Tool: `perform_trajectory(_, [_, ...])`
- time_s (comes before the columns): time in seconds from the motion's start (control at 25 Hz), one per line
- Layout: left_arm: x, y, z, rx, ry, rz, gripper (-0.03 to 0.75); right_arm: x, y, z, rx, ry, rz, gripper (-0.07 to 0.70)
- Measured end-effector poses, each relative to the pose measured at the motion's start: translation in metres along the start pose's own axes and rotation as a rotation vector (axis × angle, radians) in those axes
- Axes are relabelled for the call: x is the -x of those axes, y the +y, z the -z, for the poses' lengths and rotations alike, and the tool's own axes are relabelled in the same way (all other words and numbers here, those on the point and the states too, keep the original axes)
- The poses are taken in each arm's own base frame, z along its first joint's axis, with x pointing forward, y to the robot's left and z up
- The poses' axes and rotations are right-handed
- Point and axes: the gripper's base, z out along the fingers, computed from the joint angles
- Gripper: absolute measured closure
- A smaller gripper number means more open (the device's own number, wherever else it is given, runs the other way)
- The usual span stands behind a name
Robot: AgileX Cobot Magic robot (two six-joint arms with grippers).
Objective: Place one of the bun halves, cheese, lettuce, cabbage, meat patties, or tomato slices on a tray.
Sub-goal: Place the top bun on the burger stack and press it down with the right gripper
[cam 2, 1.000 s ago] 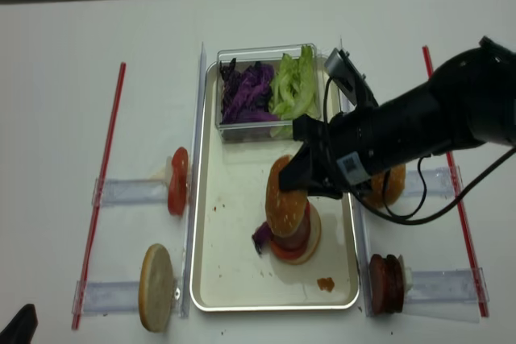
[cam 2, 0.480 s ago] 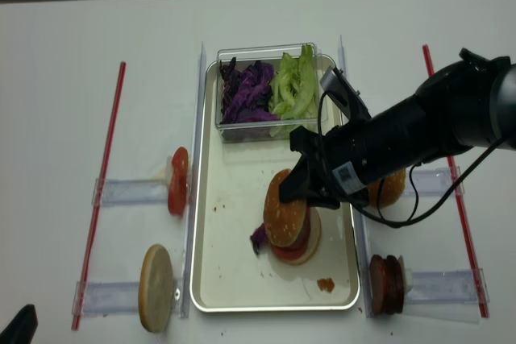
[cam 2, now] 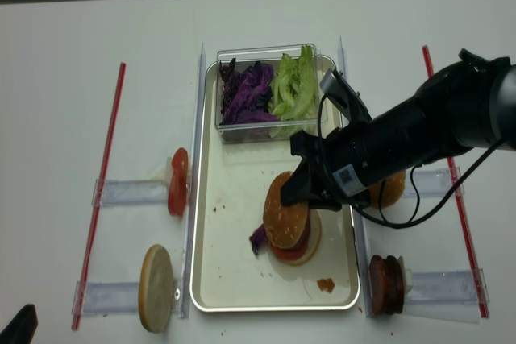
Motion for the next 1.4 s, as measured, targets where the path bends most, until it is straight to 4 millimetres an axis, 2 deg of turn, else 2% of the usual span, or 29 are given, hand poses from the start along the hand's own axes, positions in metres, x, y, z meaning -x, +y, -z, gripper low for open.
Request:
perform_trajectory(0.4, [0.0, 0.0, 0.0, 0.0, 0.0, 0.0, 0.319, -0.0003, -0.001, 0.0, -0.011, 0.004, 0.005, 0.363])
perform_trajectory(1.4, [0.0, 0.0, 0.0, 0.0, 0.0, 0.0, 0.319, -0.0004, -0.0067, 0.0002, -0.074, 0.005, 0.011, 0.354])
